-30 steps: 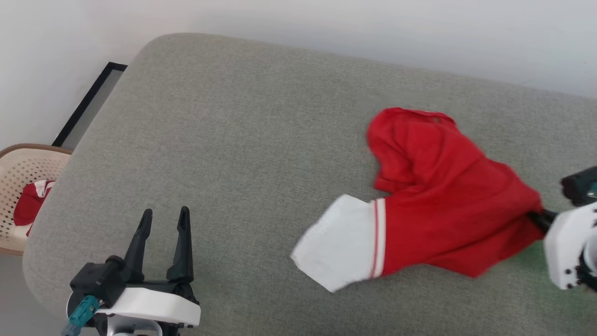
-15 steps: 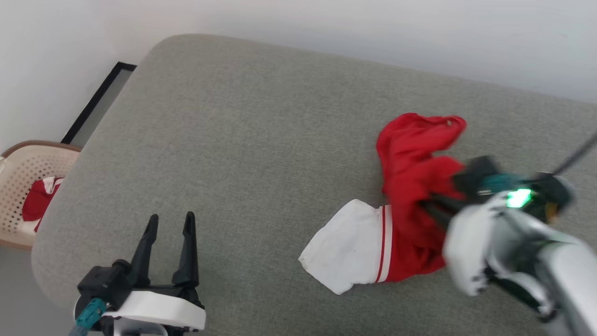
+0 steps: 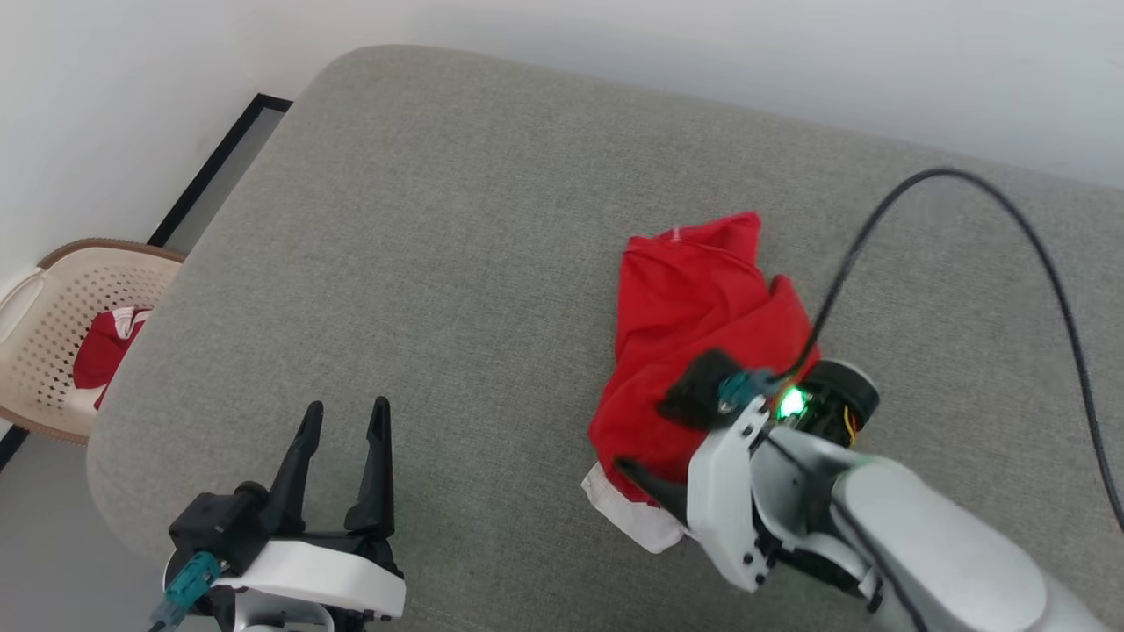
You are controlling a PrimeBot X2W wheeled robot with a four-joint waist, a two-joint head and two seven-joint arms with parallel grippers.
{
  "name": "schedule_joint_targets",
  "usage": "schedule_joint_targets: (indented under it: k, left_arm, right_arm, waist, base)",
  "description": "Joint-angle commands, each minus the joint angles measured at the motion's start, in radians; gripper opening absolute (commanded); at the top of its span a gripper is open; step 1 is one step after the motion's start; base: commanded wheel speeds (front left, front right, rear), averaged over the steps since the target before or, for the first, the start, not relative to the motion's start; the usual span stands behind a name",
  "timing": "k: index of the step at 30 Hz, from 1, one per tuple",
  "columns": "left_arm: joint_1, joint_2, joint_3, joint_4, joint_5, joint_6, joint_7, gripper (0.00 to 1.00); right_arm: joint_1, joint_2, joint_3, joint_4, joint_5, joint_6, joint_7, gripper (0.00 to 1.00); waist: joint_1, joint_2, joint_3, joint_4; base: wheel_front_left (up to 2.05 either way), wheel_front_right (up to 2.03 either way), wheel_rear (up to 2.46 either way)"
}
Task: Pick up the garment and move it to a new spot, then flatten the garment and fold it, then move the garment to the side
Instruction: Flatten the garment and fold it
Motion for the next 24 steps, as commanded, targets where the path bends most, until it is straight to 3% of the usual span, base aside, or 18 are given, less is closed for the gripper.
schedule_joint_targets:
  k: [1,7,15,24]
  left_arm:
    - [-0.001,0.005,0.003,-0.002,-0.004,-0.003,-0.005,1.0]
    - [0.018,0.013,0.009,-0.004,-0.007,-0.003,-0.005,1.0]
    - [0.027,0.017,0.005,-0.018,-0.01,-0.003,-0.005,1.0]
    - [-0.015,0.01,-0.044,-0.015,-0.031,-0.003,-0.005,1.0]
  right_arm:
    - [-0.018,-0.001,-0.015,0.01,0.034,0.0,-0.027,1.0]
    - [-0.012,-0.045,-0.078,-0.031,0.082,0.0,-0.06,1.0]
    - [0.046,-0.106,-0.278,-0.08,0.051,0.0,-0.045,1.0]
    - [0.05,-0.098,-0.37,0.031,0.028,0.0,-0.017,1.0]
  waist:
    - [0.0,0.0,-0.006,-0.009]
    - [0.0,0.0,-0.02,-0.032]
    - [0.0,0.0,-0.014,-0.049]
    - [0.0,0.0,0.041,0.01]
  base:
    - [0.0,0.0,0.0]
    - [0.0,0.0,0.0]
    - [0.0,0.0,0.0]
    - [0.0,0.0,0.0]
